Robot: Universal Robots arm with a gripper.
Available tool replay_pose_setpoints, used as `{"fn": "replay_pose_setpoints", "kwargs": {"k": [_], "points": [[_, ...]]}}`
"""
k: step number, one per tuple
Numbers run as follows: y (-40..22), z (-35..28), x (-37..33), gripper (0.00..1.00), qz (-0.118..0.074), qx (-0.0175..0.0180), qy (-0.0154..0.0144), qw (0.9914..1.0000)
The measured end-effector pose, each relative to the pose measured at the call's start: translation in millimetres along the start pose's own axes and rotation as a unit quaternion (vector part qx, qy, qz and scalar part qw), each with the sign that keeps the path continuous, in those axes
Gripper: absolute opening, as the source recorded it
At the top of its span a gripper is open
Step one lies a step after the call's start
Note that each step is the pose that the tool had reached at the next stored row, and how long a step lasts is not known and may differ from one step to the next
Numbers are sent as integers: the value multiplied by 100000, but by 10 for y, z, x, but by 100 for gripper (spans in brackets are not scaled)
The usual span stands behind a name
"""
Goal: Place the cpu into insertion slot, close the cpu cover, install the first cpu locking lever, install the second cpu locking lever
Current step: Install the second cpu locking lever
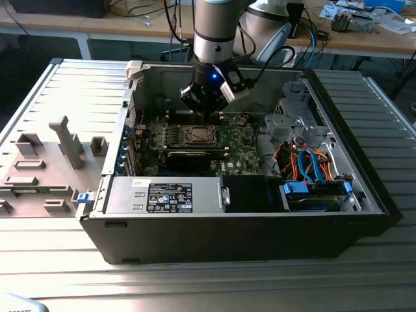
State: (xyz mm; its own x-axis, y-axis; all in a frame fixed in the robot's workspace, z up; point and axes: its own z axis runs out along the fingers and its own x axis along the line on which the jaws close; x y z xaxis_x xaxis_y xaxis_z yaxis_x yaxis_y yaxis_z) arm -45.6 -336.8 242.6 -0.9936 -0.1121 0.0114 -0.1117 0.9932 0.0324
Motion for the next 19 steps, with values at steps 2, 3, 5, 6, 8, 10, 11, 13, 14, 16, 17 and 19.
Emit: {"fn": "replay_pose_setpoints", "kwargs": {"k": [2, 3, 5, 6, 8, 10, 11, 13, 14, 16, 17, 19], "points": [[-36, -1, 4, 11, 3, -5, -5, 100000], [-61, -1, 6, 11, 3, -3, -4, 100000], [-155, -4, 17, 11, 5, -149, -26, 100000], [-184, -5, 20, 11, 5, -311, -41, 100000], [-248, -7, 27, 11, -15, -1337, -154, 99991], [-305, -9, 34, 11, -30, -2425, -278, 99970], [-332, -10, 37, 11, -37, -3001, -341, 99954], [-404, -10, 45, 11, -67, -4705, -531, 99888], [-427, -9, 47, 11, -81, -5472, -620, 99848], [-483, -6, 55, 11, -95, -7098, -802, 99745], [-525, -4, 61, 11, -105, -7590, -858, 99708], [-616, -1, 74, 11, -111, -7672, -866, 99701]]}}
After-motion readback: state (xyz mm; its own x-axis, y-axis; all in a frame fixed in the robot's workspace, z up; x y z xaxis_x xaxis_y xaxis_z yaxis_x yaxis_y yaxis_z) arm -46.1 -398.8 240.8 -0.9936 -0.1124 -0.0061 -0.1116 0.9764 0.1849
